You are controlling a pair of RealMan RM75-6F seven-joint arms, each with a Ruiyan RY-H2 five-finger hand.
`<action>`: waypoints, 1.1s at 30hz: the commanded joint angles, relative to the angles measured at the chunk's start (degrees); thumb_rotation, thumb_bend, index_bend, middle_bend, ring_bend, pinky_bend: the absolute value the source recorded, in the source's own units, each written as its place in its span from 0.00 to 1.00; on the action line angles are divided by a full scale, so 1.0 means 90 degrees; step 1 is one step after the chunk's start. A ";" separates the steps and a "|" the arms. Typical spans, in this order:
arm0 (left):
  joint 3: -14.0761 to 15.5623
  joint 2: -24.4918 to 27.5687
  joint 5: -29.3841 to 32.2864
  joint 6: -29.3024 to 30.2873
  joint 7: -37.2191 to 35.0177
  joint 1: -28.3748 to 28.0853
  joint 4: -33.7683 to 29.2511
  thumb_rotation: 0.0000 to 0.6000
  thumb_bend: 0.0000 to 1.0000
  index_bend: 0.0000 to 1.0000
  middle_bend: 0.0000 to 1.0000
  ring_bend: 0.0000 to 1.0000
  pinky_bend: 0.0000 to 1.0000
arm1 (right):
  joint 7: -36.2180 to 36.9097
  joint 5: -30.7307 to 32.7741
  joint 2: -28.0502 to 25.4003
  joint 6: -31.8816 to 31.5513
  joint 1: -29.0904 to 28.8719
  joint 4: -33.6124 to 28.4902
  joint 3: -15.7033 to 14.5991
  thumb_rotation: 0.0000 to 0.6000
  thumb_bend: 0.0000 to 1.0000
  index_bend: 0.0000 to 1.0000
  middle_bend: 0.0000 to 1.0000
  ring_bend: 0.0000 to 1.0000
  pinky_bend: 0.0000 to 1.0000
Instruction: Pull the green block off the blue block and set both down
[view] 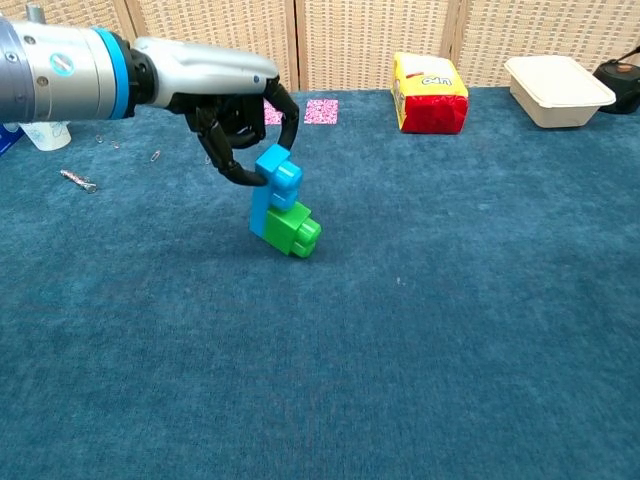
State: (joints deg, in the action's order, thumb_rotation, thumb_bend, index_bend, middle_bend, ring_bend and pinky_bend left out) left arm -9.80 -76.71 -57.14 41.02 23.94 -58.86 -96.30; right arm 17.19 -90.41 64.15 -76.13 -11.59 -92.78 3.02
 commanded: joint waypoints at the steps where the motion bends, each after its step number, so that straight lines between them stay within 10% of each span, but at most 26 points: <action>1: -0.0070 0.0078 0.0080 -0.0011 -0.0086 -0.0055 -0.0062 0.92 0.51 0.76 0.89 0.83 0.83 | 0.0320 -0.0063 0.0006 0.0030 -0.0082 -0.0011 0.0002 1.00 0.31 0.45 0.45 0.54 0.53; 33: -0.0907 0.0242 0.2210 0.0305 -0.0798 -0.1053 -0.0809 0.90 0.51 0.77 0.89 0.83 0.83 | 0.2993 0.0252 0.0321 0.1324 -0.0954 -0.0318 -0.0064 1.00 0.20 0.29 0.38 0.43 0.45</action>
State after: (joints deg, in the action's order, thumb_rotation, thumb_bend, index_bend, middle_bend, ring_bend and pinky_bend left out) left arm -17.51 -73.55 -38.72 42.78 16.61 -67.31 -102.80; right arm 44.16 -89.33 66.35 -65.35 -19.34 -95.03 1.86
